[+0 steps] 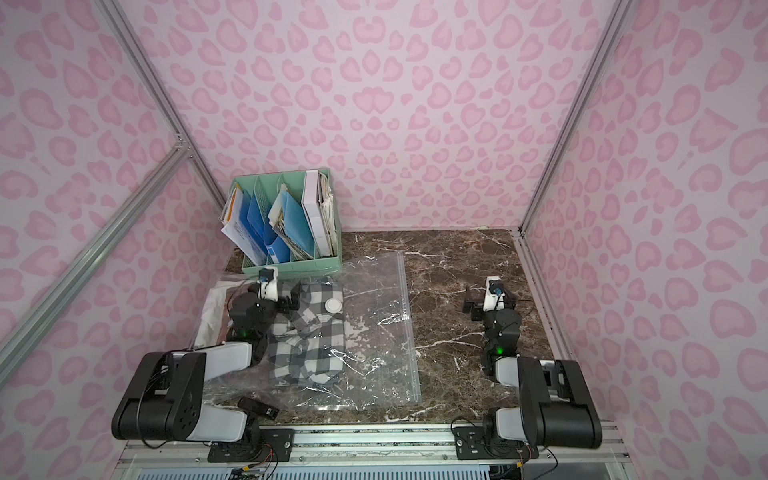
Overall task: Take the shirt out of the vacuum bag
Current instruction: Open the vacuum bag at the center of the board.
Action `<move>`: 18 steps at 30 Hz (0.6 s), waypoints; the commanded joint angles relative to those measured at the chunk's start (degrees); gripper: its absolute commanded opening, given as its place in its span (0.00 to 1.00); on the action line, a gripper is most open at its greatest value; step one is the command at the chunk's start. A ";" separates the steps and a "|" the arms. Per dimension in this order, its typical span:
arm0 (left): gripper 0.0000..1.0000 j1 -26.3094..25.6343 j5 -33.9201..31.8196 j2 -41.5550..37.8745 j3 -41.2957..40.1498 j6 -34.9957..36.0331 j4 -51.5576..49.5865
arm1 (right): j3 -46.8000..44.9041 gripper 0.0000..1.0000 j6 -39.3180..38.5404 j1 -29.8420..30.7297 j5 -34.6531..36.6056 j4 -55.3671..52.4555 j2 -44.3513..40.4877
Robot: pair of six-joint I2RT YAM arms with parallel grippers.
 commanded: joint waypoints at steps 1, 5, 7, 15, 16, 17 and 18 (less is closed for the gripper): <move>0.98 -0.54 -0.76 -4.11 14.09 -6.59 -29.63 | 10.00 0.97 9.55 0.09 1.72 -31.34 -6.91; 0.98 -7.33 -2.12 -8.39 25.38 -16.19 -49.52 | 19.76 0.93 22.56 2.11 -10.17 -54.65 -6.37; 0.98 -11.28 -1.60 -9.07 27.77 -23.08 -56.79 | 21.39 0.85 27.48 3.16 -21.20 -58.34 -2.05; 0.98 -27.27 2.06 -0.15 28.76 -37.59 -70.25 | 27.71 0.52 33.98 12.38 -33.74 -56.97 14.65; 0.96 -28.11 2.16 1.30 29.33 -37.58 -70.57 | 28.46 0.47 34.34 12.87 -34.76 -56.35 16.48; 0.93 -28.91 2.40 3.13 30.12 -37.57 -70.81 | 29.58 0.42 34.31 13.62 -35.65 -56.24 18.46; 0.92 -29.55 2.50 4.77 30.64 -37.75 -70.61 | 30.63 0.38 34.04 14.36 -35.84 -56.62 20.14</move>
